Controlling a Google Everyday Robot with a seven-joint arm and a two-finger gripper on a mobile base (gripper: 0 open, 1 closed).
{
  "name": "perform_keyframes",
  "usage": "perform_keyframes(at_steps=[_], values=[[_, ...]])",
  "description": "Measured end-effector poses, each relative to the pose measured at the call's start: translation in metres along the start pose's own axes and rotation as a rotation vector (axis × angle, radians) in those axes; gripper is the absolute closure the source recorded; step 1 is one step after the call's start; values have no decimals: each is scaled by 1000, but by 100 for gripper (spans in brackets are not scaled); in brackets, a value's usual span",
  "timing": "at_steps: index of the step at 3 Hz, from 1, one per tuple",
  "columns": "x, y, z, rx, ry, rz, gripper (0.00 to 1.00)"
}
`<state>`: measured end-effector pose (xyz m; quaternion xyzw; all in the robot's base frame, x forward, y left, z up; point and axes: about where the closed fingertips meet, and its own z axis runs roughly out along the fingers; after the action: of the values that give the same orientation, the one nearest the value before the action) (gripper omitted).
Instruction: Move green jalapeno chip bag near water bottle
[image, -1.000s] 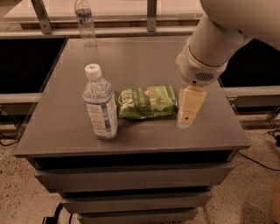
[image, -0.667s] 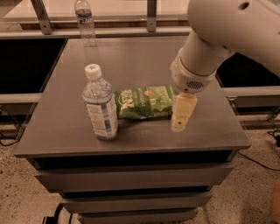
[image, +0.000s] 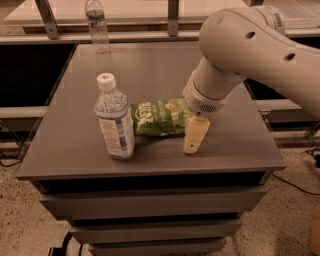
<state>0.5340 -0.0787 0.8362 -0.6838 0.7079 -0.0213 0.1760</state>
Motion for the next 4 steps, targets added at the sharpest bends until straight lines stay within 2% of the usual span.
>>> perform_keyframes(at_steps=[1,3,4], values=[[-4,-4,7,-9,-10,5,38],[-6,-7,-2,-10,-10,5,85],[-1,-17,-8,-40,-13,53,100]])
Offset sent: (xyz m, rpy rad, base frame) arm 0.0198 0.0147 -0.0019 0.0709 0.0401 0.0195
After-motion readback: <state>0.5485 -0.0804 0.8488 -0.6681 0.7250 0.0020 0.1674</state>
